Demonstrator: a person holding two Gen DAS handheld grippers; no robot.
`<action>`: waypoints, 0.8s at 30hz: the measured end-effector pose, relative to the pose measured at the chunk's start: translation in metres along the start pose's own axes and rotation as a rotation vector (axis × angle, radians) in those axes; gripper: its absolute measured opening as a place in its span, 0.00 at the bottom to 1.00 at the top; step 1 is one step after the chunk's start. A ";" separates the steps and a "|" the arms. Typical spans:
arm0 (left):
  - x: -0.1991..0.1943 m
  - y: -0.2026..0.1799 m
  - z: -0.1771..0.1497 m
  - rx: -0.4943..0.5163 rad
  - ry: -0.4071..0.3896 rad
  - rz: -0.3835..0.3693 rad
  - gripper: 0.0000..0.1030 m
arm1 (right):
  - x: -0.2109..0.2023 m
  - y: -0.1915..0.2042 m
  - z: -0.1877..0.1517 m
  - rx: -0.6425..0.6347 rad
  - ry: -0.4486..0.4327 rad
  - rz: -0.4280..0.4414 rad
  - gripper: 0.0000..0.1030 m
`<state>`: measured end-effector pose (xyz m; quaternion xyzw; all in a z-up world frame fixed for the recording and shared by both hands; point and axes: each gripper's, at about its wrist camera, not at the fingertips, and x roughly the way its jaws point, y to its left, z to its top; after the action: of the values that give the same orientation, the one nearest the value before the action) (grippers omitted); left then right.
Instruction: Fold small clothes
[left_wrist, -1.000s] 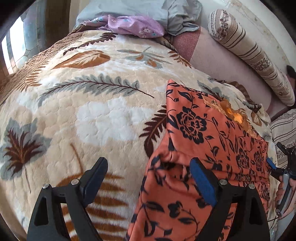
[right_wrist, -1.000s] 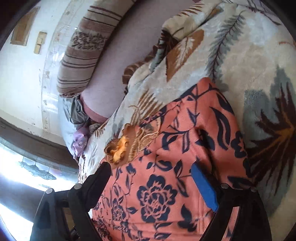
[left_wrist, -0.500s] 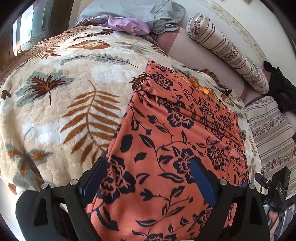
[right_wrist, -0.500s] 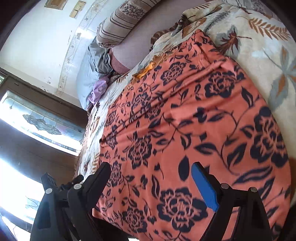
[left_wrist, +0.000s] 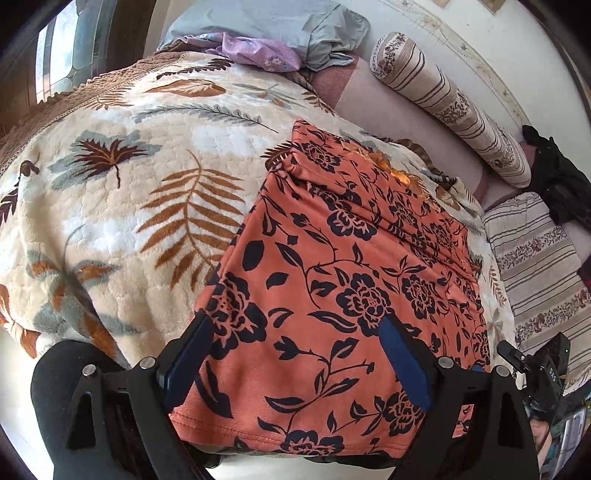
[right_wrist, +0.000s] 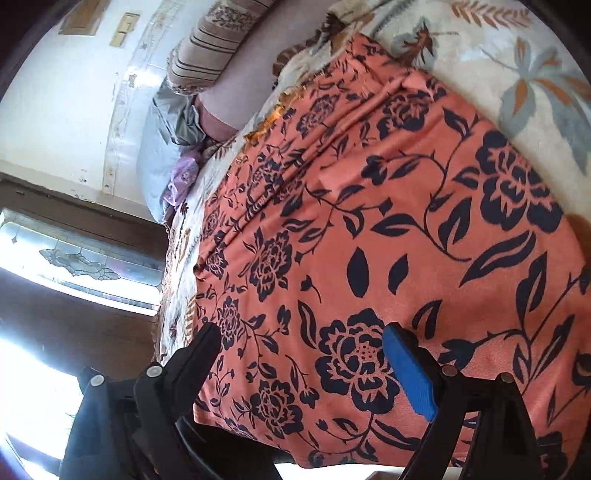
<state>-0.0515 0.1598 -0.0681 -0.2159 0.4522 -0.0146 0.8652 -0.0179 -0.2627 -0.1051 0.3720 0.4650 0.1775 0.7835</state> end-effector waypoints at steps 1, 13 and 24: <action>0.001 0.003 0.000 -0.005 0.006 0.003 0.88 | 0.000 -0.003 -0.001 0.002 0.003 0.003 0.88; 0.024 0.019 -0.010 -0.039 0.116 0.100 0.88 | -0.015 -0.041 0.003 0.103 0.008 -0.042 0.88; 0.030 0.033 -0.019 -0.036 0.176 0.120 0.88 | -0.017 -0.045 0.004 0.108 0.031 -0.045 0.88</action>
<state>-0.0543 0.1766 -0.1137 -0.2018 0.5388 0.0268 0.8174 -0.0266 -0.3047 -0.1273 0.4003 0.4942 0.1402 0.7589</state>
